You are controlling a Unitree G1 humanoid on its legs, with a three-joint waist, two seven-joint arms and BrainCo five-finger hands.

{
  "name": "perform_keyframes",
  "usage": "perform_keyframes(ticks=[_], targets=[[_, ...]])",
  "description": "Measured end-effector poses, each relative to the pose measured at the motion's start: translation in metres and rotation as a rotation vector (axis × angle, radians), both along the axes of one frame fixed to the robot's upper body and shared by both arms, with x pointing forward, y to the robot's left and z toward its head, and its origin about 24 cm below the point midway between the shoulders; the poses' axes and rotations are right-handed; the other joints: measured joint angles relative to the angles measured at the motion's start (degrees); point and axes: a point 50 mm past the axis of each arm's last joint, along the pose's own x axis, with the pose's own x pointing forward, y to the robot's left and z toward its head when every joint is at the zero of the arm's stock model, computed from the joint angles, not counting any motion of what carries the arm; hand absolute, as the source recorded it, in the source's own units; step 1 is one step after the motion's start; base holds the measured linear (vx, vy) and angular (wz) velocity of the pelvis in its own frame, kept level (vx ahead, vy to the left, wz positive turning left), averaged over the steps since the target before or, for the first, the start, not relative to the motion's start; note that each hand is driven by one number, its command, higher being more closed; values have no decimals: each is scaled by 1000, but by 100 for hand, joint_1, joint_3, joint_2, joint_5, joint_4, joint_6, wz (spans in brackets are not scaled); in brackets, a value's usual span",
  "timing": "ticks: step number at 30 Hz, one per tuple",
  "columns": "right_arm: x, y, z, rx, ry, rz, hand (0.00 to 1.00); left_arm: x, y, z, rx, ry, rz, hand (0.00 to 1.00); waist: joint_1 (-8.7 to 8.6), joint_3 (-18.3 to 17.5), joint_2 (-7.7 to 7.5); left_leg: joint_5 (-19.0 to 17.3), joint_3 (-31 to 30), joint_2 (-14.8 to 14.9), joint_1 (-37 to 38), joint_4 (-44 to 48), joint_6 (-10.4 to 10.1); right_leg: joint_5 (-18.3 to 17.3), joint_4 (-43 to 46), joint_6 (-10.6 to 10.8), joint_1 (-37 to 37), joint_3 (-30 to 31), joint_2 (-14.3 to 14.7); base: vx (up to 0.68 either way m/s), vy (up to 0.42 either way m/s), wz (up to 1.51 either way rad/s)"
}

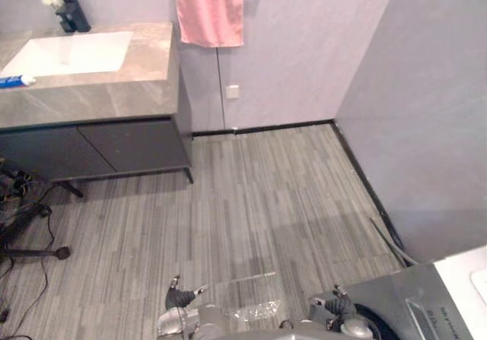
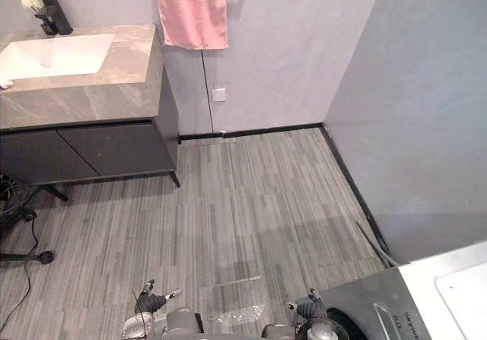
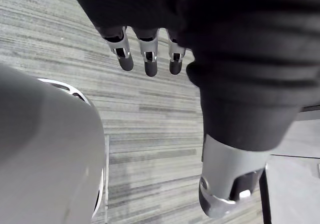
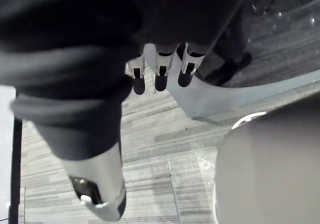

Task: Pick up the laundry basket with both hands and put the clothes into the washing machine.

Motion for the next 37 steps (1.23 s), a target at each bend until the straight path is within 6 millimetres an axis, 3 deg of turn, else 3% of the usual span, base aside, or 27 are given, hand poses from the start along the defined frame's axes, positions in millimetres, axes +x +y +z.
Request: perform_keyframes(ticks=[1, 4, 7, 10, 24, 37], targets=[[-2, 6, -2, 21, 12, -3, 0, 1, 3, 0, 11, 1, -8, 0, -16, -30, -144, 113, 6, -241, 103, -302, 43, 61, -231, 79, 12, 87, -124, 71, 224, 10], [-8, 13, -5, 43, 35, -8, 0, -3, 15, 1, 45, 16, -22, 0, -30, -109, -309, 451, 12, -648, 394, -1013, 162, 210, -569, 193, 162, 161, -375, 19, 140, 20], [-9, 13, -6, 45, 38, -9, 0, -13, 21, -2, 57, 51, -22, 0, -134, -185, -352, 959, 30, -904, 818, -1968, 206, 218, -614, 212, 158, 212, -471, -63, 50, 6], [-8, 9, -5, 34, 36, -5, 0, -19, 21, -4, 60, 75, -40, 0, -155, -250, -218, 1360, 24, -922, 1010, -2654, 216, 224, -630, 220, 29, 255, -400, -104, 1, -5], [-4, 13, -6, 44, 55, 57, 0, -26, 23, -7, 57, 109, -46, 0, -154, -314, -233, 1358, 113, -979, 1019, -2685, 219, 472, -890, 268, 79, 463, -395, -24, 16, -4], [-6, 12, -8, 40, 79, 75, 0, -39, 26, -12, 52, 165, -32, 0, -145, -339, -201, 1337, -3, -1014, 1071, -2687, 219, 469, -1012, 241, 261, 344, -422, -6, 6, 4]])
